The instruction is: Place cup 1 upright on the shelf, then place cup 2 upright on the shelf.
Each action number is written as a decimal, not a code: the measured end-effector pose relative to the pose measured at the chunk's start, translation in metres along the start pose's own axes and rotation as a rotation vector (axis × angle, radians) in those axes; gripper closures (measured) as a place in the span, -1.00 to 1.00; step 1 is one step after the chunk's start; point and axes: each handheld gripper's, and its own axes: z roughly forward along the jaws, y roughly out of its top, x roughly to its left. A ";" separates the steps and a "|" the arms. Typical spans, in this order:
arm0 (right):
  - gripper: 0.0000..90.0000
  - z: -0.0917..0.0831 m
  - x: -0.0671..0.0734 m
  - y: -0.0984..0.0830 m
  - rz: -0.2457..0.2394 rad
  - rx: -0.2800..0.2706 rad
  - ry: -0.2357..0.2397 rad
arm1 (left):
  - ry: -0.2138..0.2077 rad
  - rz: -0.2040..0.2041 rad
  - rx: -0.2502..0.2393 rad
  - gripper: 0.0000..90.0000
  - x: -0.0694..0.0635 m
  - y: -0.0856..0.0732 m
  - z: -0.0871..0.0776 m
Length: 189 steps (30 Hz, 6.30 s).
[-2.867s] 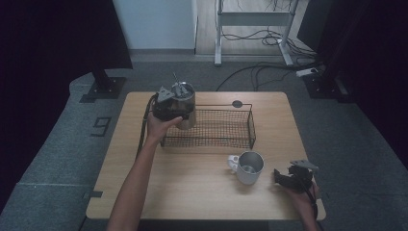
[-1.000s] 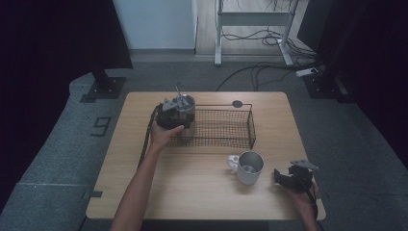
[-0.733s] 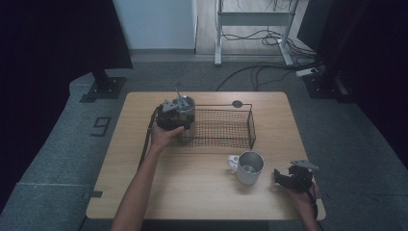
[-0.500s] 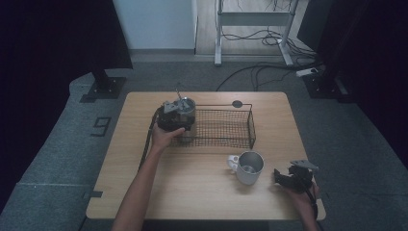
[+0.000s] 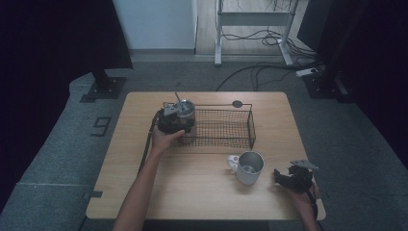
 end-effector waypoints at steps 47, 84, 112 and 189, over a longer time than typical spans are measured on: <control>-0.71 0.000 0.000 0.001 0.009 0.002 -0.011 | -0.053 -0.042 -0.054 -1.00 -0.002 -0.029 -0.073; -0.71 0.000 0.000 0.001 0.010 0.001 -0.011 | -0.130 -0.041 0.102 -0.92 -0.038 -0.114 -0.115; -0.68 -0.039 0.005 0.004 0.020 -0.202 0.152 | -0.098 -0.075 0.095 -0.80 -0.040 -0.123 -0.119; -1.00 -0.034 0.100 0.032 -0.152 -0.215 0.382 | -0.147 -0.052 0.161 -0.72 -0.055 -0.134 -0.103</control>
